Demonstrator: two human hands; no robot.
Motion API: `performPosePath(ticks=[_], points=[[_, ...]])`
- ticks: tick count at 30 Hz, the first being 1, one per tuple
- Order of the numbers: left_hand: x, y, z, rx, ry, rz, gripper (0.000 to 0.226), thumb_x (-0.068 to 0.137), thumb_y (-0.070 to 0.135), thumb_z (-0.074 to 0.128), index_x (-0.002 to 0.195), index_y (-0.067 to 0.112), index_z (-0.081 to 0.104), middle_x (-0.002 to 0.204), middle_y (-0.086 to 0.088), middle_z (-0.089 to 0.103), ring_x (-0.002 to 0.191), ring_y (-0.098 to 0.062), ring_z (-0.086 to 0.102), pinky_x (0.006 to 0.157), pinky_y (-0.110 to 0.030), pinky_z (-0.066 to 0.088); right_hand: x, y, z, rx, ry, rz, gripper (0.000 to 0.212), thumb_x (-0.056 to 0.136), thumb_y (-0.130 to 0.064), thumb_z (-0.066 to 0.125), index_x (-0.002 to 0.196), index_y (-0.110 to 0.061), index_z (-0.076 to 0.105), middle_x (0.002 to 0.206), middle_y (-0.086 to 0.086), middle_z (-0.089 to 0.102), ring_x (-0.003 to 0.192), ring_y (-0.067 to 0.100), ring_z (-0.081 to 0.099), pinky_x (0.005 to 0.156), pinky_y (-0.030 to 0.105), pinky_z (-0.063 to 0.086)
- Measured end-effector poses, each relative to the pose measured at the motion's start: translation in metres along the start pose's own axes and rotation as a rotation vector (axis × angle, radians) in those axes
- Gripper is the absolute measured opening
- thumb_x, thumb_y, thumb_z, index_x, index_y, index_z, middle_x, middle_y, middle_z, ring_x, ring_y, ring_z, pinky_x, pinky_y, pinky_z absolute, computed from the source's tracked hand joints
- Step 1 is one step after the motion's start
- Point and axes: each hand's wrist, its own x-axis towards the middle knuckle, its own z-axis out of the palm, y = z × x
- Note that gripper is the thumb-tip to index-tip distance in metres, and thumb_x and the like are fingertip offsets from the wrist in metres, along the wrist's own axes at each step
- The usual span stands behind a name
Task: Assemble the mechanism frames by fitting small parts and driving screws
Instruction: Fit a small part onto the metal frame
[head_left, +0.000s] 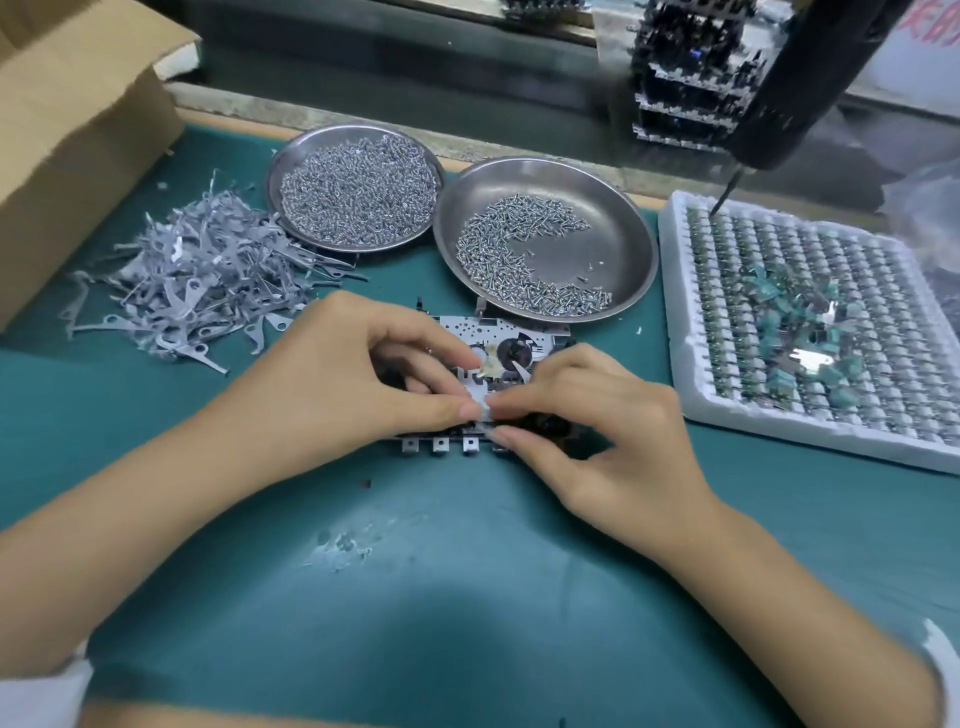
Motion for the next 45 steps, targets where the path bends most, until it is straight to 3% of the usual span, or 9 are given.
performPosePath(ticks=[4, 12, 19, 24, 28, 30, 33, 38, 45], points=[[0.0, 0.0, 0.001, 0.013, -0.004, 0.012, 0.024, 0.067, 0.015, 0.082, 0.086, 0.026, 0.073, 0.068, 0.007, 0.073, 0.057, 0.0, 0.057, 0.062, -0.011, 0.05, -0.002, -0.002, 0.005, -0.013, 0.064, 0.025, 0.016, 0.076, -0.006, 0.077, 0.091, -0.009, 0.075, 0.077, -0.015, 0.06, 0.076, 0.014, 0.056, 0.071, 0.011, 0.042], [0.0, -0.001, 0.003, -0.007, -0.029, 0.008, 0.022, 0.072, 0.011, 0.079, 0.086, 0.026, 0.073, 0.068, 0.004, 0.073, 0.05, -0.001, 0.055, 0.059, -0.015, 0.05, -0.006, -0.003, 0.008, -0.079, 0.095, -0.014, 0.016, 0.078, 0.0, 0.075, 0.092, -0.008, 0.075, 0.072, 0.001, 0.066, 0.074, 0.019, 0.057, 0.069, 0.019, 0.046], [0.002, -0.003, 0.001, -0.018, -0.043, 0.027, 0.022, 0.069, 0.016, 0.081, 0.087, 0.026, 0.073, 0.07, 0.004, 0.073, 0.053, 0.0, 0.054, 0.059, -0.011, 0.047, -0.001, -0.007, 0.001, 0.26, 0.204, 0.315, 0.015, 0.089, -0.009, 0.059, 0.098, -0.01, 0.072, 0.082, 0.001, 0.072, 0.079, 0.009, 0.067, 0.075, 0.018, 0.051], [0.002, 0.0, -0.001, 0.024, -0.05, 0.081, 0.028, 0.063, 0.027, 0.081, 0.09, 0.029, 0.073, 0.077, 0.01, 0.074, 0.058, -0.002, 0.055, 0.062, -0.015, 0.05, 0.0, -0.01, 0.003, 0.308, 0.226, 0.336, 0.015, 0.09, -0.009, 0.058, 0.099, -0.014, 0.07, 0.081, 0.002, 0.072, 0.078, 0.008, 0.067, 0.074, 0.016, 0.049], [0.008, 0.0, -0.01, 0.069, 0.128, 0.175, 0.025, 0.069, 0.039, 0.074, 0.094, 0.031, 0.073, 0.081, 0.015, 0.072, 0.069, -0.003, 0.06, 0.065, -0.018, 0.048, 0.003, -0.008, 0.003, 0.318, 0.268, 0.327, 0.016, 0.089, -0.01, 0.058, 0.099, -0.017, 0.069, 0.083, 0.0, 0.072, 0.08, 0.005, 0.067, 0.076, 0.018, 0.05], [0.02, -0.003, -0.017, 0.226, 0.366, 0.261, 0.017, 0.085, 0.033, 0.066, 0.1, 0.026, 0.072, 0.088, 0.015, 0.071, 0.075, -0.004, 0.06, 0.071, -0.013, 0.045, 0.004, -0.008, 0.004, 0.317, 0.287, 0.325, 0.016, 0.089, -0.011, 0.058, 0.099, -0.018, 0.069, 0.084, 0.0, 0.072, 0.081, 0.007, 0.068, 0.076, 0.02, 0.051], [0.049, -0.01, -0.034, 0.617, 0.594, 0.264, 0.023, 0.095, 0.014, 0.056, 0.115, 0.007, 0.067, 0.102, -0.011, 0.067, 0.084, -0.024, 0.059, 0.081, -0.025, 0.04, 0.004, -0.007, 0.003, 0.317, 0.303, 0.335, 0.017, 0.089, -0.013, 0.059, 0.098, -0.023, 0.069, 0.085, -0.001, 0.072, 0.083, 0.008, 0.068, 0.077, 0.022, 0.052], [0.089, -0.019, -0.052, 0.837, 0.387, -0.102, 0.028, 0.094, 0.016, 0.058, 0.12, 0.008, 0.063, 0.116, -0.023, 0.061, 0.113, -0.039, 0.052, 0.094, -0.044, 0.043, 0.005, -0.006, 0.002, 0.284, 0.302, 0.333, 0.018, 0.088, -0.015, 0.059, 0.097, -0.028, 0.068, 0.086, -0.005, 0.072, 0.083, 0.007, 0.068, 0.077, 0.023, 0.052], [0.082, -0.018, -0.046, 0.936, 0.542, -0.009, 0.017, 0.091, 0.023, 0.062, 0.1, 0.015, 0.074, 0.1, -0.013, 0.069, 0.098, -0.035, 0.059, 0.082, -0.039, 0.041, 0.007, -0.008, 0.003, 0.255, 0.302, 0.305, 0.022, 0.087, -0.015, 0.06, 0.095, -0.035, 0.066, 0.084, -0.009, 0.072, 0.081, 0.009, 0.068, 0.076, 0.028, 0.054]])
